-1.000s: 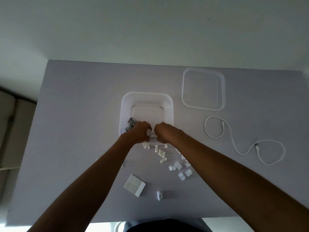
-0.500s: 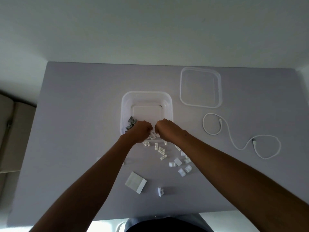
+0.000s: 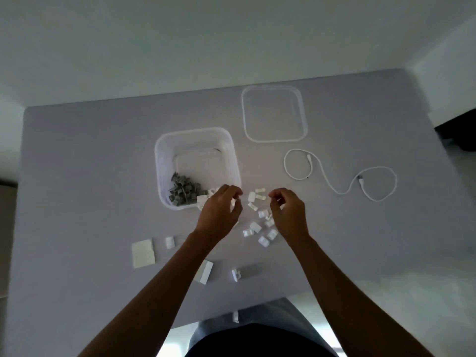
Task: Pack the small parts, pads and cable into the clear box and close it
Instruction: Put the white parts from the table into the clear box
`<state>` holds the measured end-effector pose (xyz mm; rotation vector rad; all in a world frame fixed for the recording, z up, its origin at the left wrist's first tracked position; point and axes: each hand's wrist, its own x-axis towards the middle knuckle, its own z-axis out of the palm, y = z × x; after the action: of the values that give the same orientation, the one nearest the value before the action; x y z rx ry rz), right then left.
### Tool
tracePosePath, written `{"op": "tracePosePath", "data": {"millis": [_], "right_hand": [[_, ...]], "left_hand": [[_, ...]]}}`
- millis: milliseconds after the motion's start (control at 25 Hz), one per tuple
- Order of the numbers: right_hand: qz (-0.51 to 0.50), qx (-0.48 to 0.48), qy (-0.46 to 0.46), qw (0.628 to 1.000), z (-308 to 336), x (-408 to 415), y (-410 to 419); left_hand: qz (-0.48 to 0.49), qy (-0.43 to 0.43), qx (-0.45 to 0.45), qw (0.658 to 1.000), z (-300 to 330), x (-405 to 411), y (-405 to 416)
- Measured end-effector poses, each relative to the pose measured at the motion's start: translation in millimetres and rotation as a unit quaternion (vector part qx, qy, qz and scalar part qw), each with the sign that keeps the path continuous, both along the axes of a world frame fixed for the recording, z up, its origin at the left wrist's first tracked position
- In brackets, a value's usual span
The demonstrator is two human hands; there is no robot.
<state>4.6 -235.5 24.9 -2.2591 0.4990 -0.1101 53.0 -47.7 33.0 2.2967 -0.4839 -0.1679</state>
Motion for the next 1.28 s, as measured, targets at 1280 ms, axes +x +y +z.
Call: {"op": "tracePosePath", "data": {"millis": [1280], "right_hand": [[0.019, -0.082, 0.059, 0.995, -86, -89, -1]], "left_hand": [[0.101, 0.545, -0.212, 0.805, -54, -58, -39]]}}
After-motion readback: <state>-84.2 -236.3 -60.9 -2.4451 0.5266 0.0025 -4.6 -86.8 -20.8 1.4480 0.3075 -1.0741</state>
